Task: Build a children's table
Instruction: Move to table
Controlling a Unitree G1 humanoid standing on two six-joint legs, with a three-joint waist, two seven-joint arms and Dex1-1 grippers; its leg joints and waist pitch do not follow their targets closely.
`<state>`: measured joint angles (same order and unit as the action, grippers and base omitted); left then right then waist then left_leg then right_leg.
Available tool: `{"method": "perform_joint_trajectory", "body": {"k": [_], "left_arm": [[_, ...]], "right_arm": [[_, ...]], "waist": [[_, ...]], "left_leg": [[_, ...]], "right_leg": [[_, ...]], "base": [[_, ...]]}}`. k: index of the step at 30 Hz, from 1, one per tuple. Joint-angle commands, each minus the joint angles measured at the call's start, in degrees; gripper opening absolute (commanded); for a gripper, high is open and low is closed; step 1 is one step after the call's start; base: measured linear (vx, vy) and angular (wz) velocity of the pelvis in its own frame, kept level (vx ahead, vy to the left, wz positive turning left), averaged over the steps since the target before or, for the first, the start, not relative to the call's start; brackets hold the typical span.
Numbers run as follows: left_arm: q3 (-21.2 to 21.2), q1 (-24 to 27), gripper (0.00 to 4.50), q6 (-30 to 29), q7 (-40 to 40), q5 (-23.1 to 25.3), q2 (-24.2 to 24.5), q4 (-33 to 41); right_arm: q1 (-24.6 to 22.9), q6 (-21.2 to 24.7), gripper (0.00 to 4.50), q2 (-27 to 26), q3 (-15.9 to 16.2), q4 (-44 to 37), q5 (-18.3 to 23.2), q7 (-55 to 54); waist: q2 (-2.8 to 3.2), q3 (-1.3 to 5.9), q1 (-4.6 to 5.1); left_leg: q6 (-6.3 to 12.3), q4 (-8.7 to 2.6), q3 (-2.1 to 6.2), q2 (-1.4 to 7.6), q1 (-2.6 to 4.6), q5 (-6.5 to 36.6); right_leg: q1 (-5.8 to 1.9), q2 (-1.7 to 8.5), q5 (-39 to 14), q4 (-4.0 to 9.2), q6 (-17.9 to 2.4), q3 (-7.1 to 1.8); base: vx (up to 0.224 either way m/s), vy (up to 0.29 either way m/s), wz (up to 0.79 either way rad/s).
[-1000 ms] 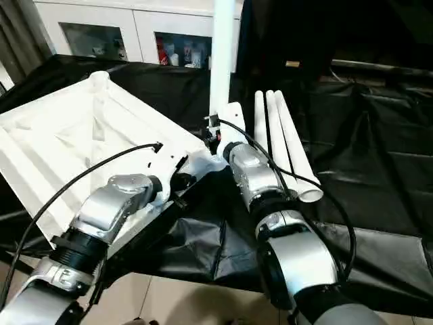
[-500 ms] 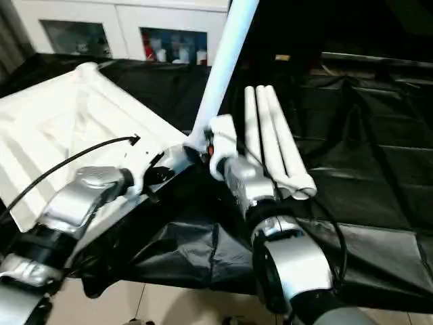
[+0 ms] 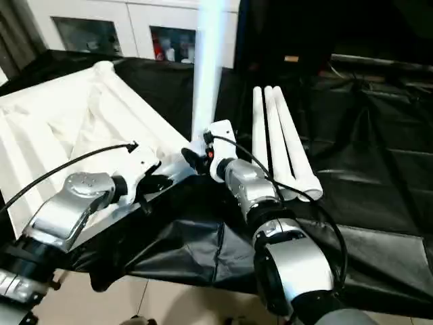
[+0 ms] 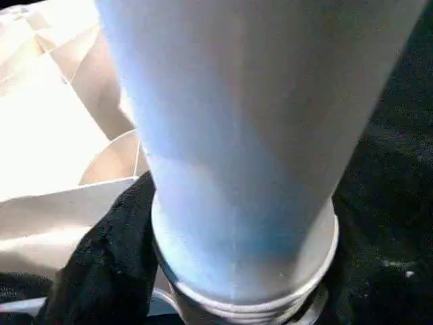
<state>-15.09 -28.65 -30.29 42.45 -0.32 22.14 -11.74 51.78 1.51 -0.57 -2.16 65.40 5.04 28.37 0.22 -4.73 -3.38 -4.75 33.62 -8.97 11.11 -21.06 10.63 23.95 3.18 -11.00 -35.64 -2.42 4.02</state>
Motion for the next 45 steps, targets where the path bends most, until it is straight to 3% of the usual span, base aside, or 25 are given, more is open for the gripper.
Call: {"method": "perform_joint_trajectory", "body": {"k": [1, 8, 12, 16, 19, 24, 25, 26, 32, 39, 42, 43, 44, 45], "left_arm": [[-2.2, 0.4, 0.00, 2.0, 3.2, -0.8, -0.2, 4.3], [-2.5, 1.2, 0.00, 4.4, 4.5, -0.6, 1.2, 4.7], [-2.4, 1.9, 0.00, 7.7, 6.9, -1.4, 2.2, 4.8], [-4.3, 3.1, 0.00, 12.8, 14.5, -3.2, 5.0, 5.5], [-4.9, 3.4, 0.00, 14.1, 17.5, -3.8, 6.2, 5.6], [-5.6, 2.7, 0.00, 17.1, 23.0, -4.3, 8.5, 4.6], [-5.9, 2.2, 0.00, 18.1, 24.8, -4.1, 9.4, 3.7], [-6.0, 1.7, 0.00, 19.0, 26.3, -4.0, 10.0, 2.8], [-5.7, -0.3, 0.00, 20.2, 28.1, -4.0, 10.3, 0.6], [-5.4, 0.2, 0.00, 19.6, 26.3, -3.6, 9.4, -0.1], [-5.0, -0.6, 0.00, 18.8, 22.5, -1.7, 8.3, -2.0], [-4.3, -1.3, 0.00, 16.8, 19.4, -1.1, 6.8, -3.2], [-1.7, -3.7, 0.00, 10.7, 10.6, -1.0, 1.4, -6.2], [-0.9, -4.5, 0.00, 8.8, 7.8, -1.0, -0.5, -6.9]], "right_arm": [[-1.4, 0.4, 2.79, -0.1, 1.3, -0.1, -0.7, 1.4], [-3.2, -0.8, 2.75, 1.1, 3.0, -1.7, -2.2, 4.9], [-4.9, -1.8, 2.74, 2.7, 4.0, -3.2, -2.6, 9.3], [-8.8, -3.4, 2.74, 6.2, 6.4, -5.3, -3.6, 17.9], [-10.5, -4.5, 2.74, 7.8, 7.6, -5.9, -4.3, 21.2], [-12.9, -6.3, 2.74, 10.3, 9.9, -6.4, -5.7, 26.6], [-13.4, -7.5, 2.74, 11.0, 10.6, -6.0, -6.5, 27.0], [-13.8, -8.3, 2.74, 11.4, 11.1, -5.7, -6.9, 27.2], [-15.3, -10.2, 2.74, 11.9, 11.6, -5.2, -7.1, 27.7], [-16.4, -10.4, 2.73, 10.0, 10.6, -4.2, -6.0, 23.4], [-16.0, -10.1, 2.73, 8.8, 9.9, -2.4, -6.7, 16.2], [-15.4, -9.2, 2.73, 7.9, 9.0, -1.2, -6.5, 11.6], [-13.4, -5.5, 2.73, 4.9, 6.0, 1.7, -4.7, 1.6], [-12.7, -4.6, 2.73, 4.1, 5.3, 2.5, -4.4, -1.6]], "waist": [[0.28, 5.15, -0.12], [-0.10, 5.08, -0.32], [-0.43, 5.21, -0.30], [-0.87, 5.19, -0.45], [-0.67, 5.25, -0.74], [-0.81, 4.76, -1.22], [-0.62, 4.21, -1.30], [-0.75, 4.11, -1.22], [-0.72, 3.56, -1.08], [-0.63, 3.60, -1.09], [-0.67, 3.05, -0.76], [-0.51, 2.91, -0.61], [-0.49, 2.91, -0.39], [-0.50, 2.86, -0.41]], "left_leg": [[4.38, -2.99, -0.23, 1.90, 0.25, 2.7], [3.49, -2.95, -0.23, 1.79, 0.10, 4.0], [4.38, -2.79, -0.26, 1.75, 0.02, 2.8], [5.71, -2.75, -0.42, 1.86, 0.05, 2.8], [5.77, -2.74, -0.41, 1.97, 0.23, 3.0], [2.70, -3.26, -0.78, 2.42, 0.85, 9.5], [2.15, -3.47, -0.74, 2.38, 0.81, 10.7], [1.71, -3.51, -0.79, 2.30, 1.03, 11.8], [0.78, -3.97, -0.55, 2.38, 1.12, 14.0], [0.79, -4.17, -0.46, 2.46, 1.14, 14.5], [-0.14, -4.51, -0.31, 2.28, 1.46, 18.4], [-1.01, -4.57, -0.25, 2.29, 1.90, 20.2], [-1.98, -4.42, -0.28, 2.23, 2.32, 20.9], [-2.30, -4.45, -0.19, 2.18, 2.53, 21.2]], "right_leg": [[-4.47, 4.78, 2.4, 2.73, -16.1, -3.13], [-4.50, 4.82, -1.7, 2.92, -14.4, -3.19], [-4.47, 4.71, -0.2, 2.71, -14.4, -3.17], [-4.35, 4.72, 0.0, 2.72, -14.5, -3.15], [-4.17, 4.68, -0.5, 2.61, -14.4, -3.06], [-3.68, 4.68, -8.5, 3.53, -13.0, -3.16], [-3.34, 4.60, -10.1, 3.88, -12.3, -3.18], [-3.22, 4.56, -11.4, 4.03, -12.1, -3.26], [-3.18, 4.67, -15.0, 4.40, -10.9, -3.35], [-3.19, 4.72, -15.4, 4.54, -11.0, -3.32], [-2.86, 4.78, -21.8, 5.31, -9.7, -3.28], [-2.50, 4.79, -25.0, 5.65, -8.8, -3.30], [-2.26, 4.81, -26.7, 5.73, -8.6, -3.42], [-2.15, 4.81, -28.0, 5.99, -8.5, -3.36]], "base": [[0.000, 0.000, 0.00], [0.000, 0.000, 0.00], [0.000, 0.000, 0.00], [0.000, 0.000, 0.00], [0.000, 0.000, 0.00], [0.000, 0.000, 0.00], [0.000, 0.000, 0.00], [0.000, 0.000, 0.00], [0.000, 0.000, 0.00], [0.000, 0.000, 0.00], [0.000, 0.000, 0.00], [0.000, 0.000, 0.00], [0.000, 0.000, 0.00], [0.000, 0.000, 0.00]]}}
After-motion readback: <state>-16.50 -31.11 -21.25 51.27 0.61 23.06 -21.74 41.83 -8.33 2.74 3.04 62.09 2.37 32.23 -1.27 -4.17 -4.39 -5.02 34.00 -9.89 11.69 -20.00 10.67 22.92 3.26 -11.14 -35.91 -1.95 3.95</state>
